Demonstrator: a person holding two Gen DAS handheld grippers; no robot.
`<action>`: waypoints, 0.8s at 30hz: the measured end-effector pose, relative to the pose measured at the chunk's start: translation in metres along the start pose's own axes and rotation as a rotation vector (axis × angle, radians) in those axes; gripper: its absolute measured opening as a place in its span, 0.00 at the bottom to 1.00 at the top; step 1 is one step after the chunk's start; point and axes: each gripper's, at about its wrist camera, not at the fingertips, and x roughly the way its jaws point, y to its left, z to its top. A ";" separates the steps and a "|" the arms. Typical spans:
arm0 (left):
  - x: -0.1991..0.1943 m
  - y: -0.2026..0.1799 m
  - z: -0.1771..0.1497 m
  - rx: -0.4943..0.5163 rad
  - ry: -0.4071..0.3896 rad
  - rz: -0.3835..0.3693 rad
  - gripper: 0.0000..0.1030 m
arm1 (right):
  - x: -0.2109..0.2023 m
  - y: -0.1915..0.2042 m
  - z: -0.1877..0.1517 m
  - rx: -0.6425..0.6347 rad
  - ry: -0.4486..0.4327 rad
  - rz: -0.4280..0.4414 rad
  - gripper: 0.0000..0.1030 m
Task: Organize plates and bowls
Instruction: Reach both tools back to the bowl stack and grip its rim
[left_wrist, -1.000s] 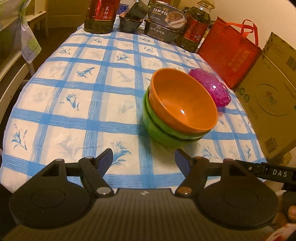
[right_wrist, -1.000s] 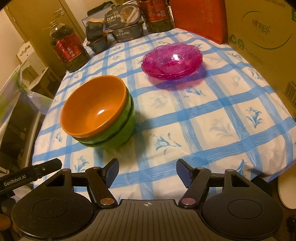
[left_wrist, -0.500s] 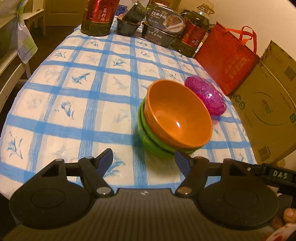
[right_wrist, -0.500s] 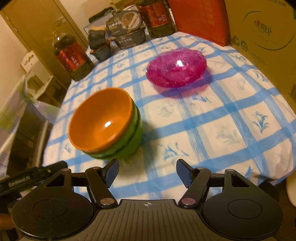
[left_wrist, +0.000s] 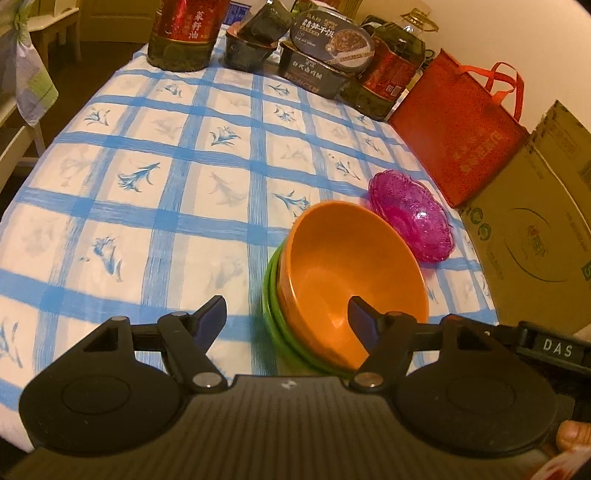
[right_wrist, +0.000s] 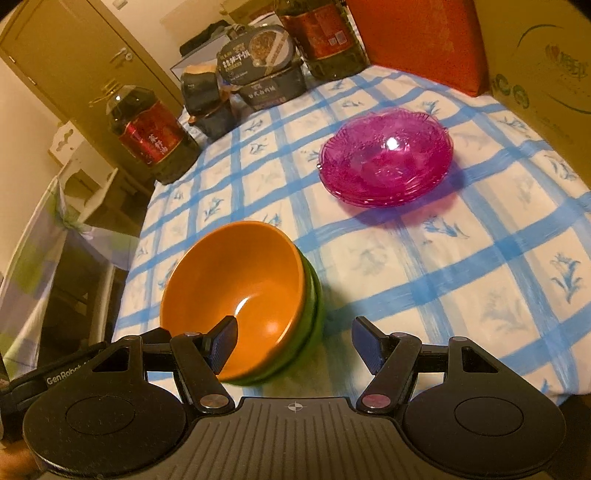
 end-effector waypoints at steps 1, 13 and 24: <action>0.005 0.000 0.003 0.002 0.007 0.000 0.61 | 0.004 0.000 0.002 0.002 0.006 -0.002 0.66; 0.055 -0.004 0.017 0.018 0.119 -0.021 0.47 | 0.048 -0.008 0.012 0.009 0.094 -0.024 0.63; 0.070 0.002 0.018 0.021 0.165 -0.011 0.33 | 0.069 -0.011 0.012 0.018 0.144 -0.036 0.53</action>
